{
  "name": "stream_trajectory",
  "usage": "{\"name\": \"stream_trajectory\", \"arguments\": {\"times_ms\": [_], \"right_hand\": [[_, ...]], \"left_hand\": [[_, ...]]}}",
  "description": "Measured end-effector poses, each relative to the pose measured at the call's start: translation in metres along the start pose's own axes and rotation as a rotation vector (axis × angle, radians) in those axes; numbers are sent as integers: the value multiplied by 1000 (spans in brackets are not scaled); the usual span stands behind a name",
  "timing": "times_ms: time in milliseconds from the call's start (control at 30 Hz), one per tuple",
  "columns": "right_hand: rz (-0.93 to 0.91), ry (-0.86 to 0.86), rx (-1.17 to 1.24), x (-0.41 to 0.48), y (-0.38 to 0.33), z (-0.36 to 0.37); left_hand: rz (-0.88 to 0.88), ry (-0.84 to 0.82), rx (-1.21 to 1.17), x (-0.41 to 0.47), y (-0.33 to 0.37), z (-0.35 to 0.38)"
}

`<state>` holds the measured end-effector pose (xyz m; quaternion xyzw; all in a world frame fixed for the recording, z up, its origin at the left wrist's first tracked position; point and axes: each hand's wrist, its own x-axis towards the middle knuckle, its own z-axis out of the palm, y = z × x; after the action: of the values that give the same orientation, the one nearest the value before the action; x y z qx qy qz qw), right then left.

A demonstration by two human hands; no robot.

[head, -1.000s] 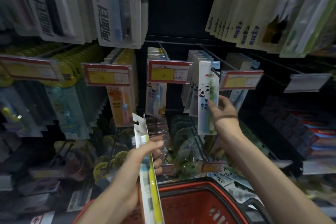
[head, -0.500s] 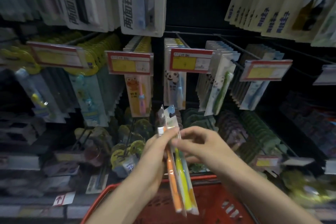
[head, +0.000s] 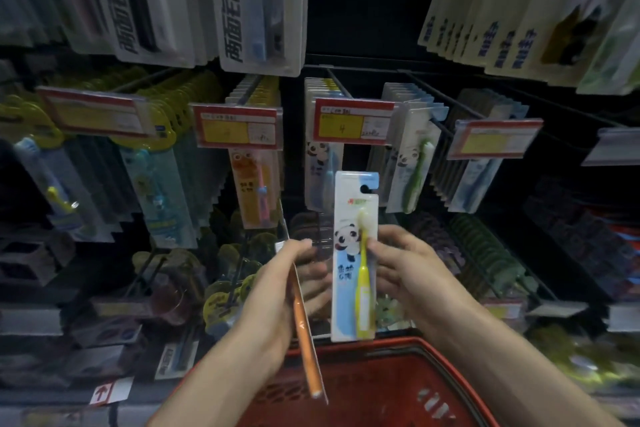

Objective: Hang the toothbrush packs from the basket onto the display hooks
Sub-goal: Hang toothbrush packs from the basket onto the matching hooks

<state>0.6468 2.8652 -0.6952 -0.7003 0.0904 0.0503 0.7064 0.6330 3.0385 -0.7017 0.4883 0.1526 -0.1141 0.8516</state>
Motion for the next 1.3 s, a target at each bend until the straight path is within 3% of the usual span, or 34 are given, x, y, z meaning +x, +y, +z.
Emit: {"name": "stream_trajectory", "arguments": {"times_ms": [267, 467, 733, 967, 1167, 1233, 1300], "right_hand": [[-225, 337, -35, 12, -21, -18], [-257, 460, 46, 22, -32, -34], [-233, 419, 98, 40, -41, -38], [-252, 493, 85, 54, -43, -46], [-147, 555, -219, 46, -20, -48], [-108, 491, -279, 29, -10, -36], [-62, 269, -284, 9, -3, -18]], "left_hand": [[-7, 53, -4, 2, -2, -6], [-17, 41, 24, -1, -8, -3], [-56, 41, 24, -4, -12, -1], [-61, -5, 120, -10, -14, 1], [101, 94, 397, -11, -13, 1], [144, 125, 389, -11, -13, 3], [176, 135, 361, -10, -12, 4]]}}
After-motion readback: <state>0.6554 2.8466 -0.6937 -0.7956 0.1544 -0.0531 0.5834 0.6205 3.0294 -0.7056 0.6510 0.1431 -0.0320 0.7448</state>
